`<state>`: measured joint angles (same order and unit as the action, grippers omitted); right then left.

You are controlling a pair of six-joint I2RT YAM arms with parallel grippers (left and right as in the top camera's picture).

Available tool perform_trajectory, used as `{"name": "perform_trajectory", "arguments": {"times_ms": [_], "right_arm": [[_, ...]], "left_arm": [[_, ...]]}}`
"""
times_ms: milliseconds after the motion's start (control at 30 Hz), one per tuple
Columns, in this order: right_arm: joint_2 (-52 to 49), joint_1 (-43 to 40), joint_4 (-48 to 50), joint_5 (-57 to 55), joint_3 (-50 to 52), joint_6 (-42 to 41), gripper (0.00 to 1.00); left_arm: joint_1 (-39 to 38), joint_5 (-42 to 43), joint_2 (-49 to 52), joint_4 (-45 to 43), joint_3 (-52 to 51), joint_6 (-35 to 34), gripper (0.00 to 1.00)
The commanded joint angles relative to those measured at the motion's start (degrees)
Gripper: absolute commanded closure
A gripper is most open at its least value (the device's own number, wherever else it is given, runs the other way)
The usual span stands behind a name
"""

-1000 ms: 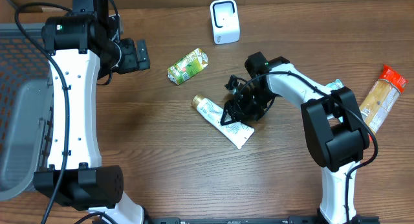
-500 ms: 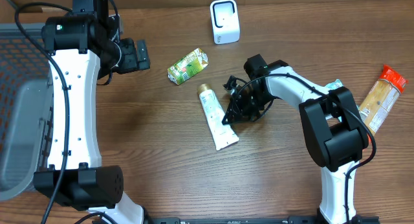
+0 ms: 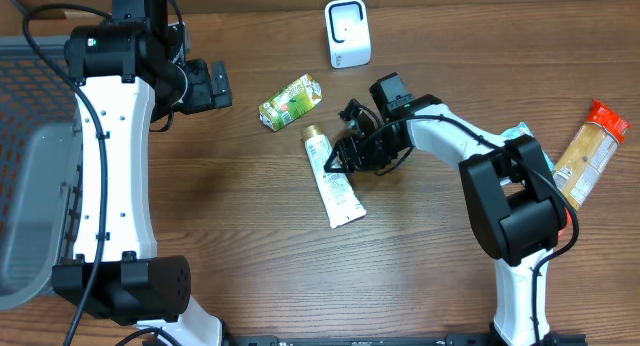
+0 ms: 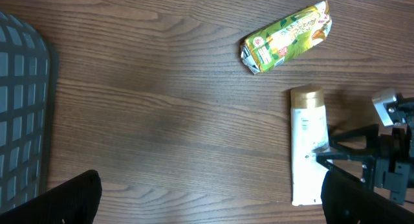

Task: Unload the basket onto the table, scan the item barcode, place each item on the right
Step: 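Lift the white tube and hold its barcode before the white scanner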

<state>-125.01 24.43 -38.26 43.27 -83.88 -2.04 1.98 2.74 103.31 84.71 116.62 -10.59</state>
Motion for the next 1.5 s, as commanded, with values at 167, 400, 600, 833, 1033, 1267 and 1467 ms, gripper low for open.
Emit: {"name": "perform_trajectory", "arguments": {"times_ms": [167, 400, 600, 833, 1033, 1267, 1467], "right_arm": [[-5.1, 5.1, 3.1, -1.2, 0.9, -7.9, 0.49], [-5.4, 5.4, 3.1, 1.3, 0.9, -9.1, 0.85], [-4.6, 3.3, 3.1, 10.7, 0.9, -9.1, 0.96], [6.1, -1.6, 2.9, 20.3, 0.9, -7.8, 0.96], [20.0, -5.0, 2.9, 23.3, 0.1, -7.8, 0.96], [35.0, -7.4, 3.1, 24.6, 0.0, -8.7, 0.96], [41.5, -7.7, 3.1, 24.6, 0.0, -10.0, 0.96]], "left_arm": [[0.2, 0.0, 0.6, 0.1, 0.0, -0.6, 0.0], [0.2, 0.0, 0.6, 0.1, 0.0, -0.6, 0.0], [0.2, 0.0, 0.6, 0.1, 0.0, -0.6, 0.0], [0.2, 0.0, 0.6, 0.1, 0.0, -0.6, 0.0], [0.2, 0.0, 0.6, 0.1, 0.0, -0.6, 0.0], [0.2, 0.0, 0.6, 0.1, 0.0, -0.6, 0.0], [0.2, 0.0, 0.6, 0.1, 0.0, -0.6, 0.0]]}}
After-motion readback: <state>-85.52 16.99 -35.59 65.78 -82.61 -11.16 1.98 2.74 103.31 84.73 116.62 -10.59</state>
